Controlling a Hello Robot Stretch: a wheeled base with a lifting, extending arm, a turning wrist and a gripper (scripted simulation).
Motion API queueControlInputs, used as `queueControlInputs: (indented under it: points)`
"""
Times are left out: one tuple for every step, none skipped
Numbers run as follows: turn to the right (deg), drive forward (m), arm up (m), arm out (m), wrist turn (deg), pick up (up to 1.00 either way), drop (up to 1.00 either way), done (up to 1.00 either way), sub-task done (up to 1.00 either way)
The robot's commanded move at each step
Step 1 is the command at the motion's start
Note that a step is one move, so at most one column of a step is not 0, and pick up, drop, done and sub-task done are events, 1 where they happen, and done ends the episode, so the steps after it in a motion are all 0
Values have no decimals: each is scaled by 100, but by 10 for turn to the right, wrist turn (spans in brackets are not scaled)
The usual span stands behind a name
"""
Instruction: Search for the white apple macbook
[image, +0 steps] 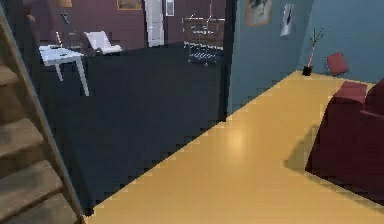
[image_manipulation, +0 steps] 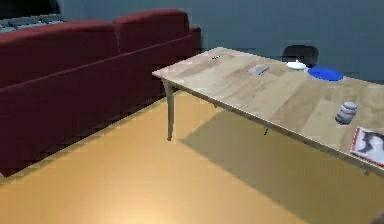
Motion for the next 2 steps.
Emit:
queueControlInputs:
  points:
    - [0, 35, 0, 0, 0, 0, 0, 0, 0]
    - [-90, 0, 0, 0, 0, 0, 0, 0, 0]
